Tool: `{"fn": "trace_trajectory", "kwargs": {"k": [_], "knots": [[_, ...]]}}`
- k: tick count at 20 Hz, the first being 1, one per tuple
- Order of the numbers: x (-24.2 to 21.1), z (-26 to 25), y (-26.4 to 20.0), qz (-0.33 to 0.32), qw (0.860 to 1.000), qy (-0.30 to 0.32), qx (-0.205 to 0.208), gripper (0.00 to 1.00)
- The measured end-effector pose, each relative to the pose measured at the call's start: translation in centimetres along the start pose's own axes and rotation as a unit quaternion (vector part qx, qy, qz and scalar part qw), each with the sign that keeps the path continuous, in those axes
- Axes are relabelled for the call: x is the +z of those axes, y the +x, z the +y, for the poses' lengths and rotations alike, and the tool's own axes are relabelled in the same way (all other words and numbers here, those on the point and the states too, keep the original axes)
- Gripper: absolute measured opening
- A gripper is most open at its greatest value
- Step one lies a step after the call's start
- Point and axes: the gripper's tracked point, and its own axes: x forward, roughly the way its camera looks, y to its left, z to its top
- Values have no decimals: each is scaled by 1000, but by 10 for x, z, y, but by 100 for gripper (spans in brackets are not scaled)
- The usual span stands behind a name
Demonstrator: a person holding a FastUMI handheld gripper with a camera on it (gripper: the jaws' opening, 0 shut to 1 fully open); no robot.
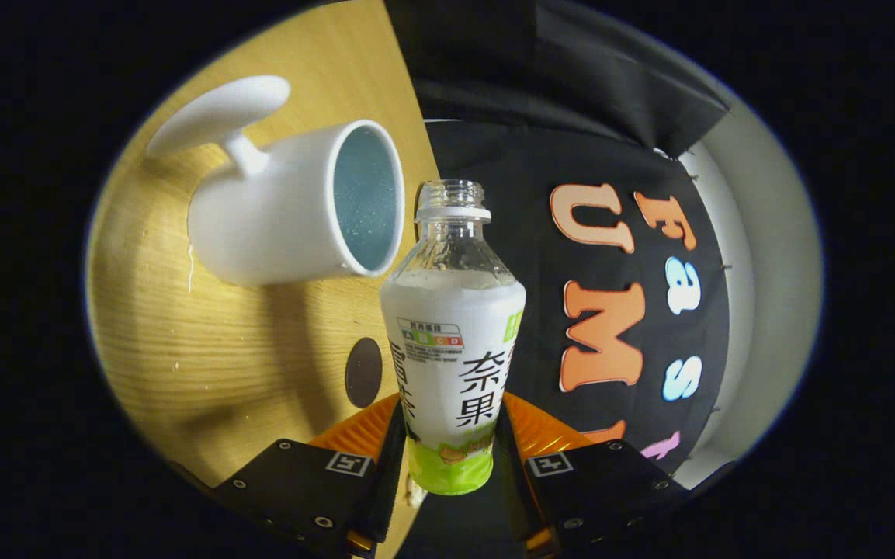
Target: Take the bottle from table, then pour the juice into the cup, finally place the bottle on the coaster
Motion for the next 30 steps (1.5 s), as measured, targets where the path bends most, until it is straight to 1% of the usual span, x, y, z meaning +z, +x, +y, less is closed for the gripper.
{"fn": "trace_trajectory", "kwargs": {"k": [2,3,6,9,11,12,14,17,20,21,24,28,30], "knots": [[-2,6,0,8,997,79,19,59],[-1,10,1,15,992,119,31,59],[-4,10,22,38,969,239,49,59],[-2,6,37,38,952,301,48,59],[-7,5,50,50,938,339,44,59],[-9,7,51,57,928,365,49,59],[-12,8,64,65,902,422,56,59],[-22,6,83,75,868,488,45,59],[-19,-2,101,53,830,553,52,59],[-18,-4,107,45,823,564,50,59],[-23,-6,121,44,811,582,42,59],[-30,12,135,63,815,574,47,59],[-29,11,139,61,813,577,42,59]]}}
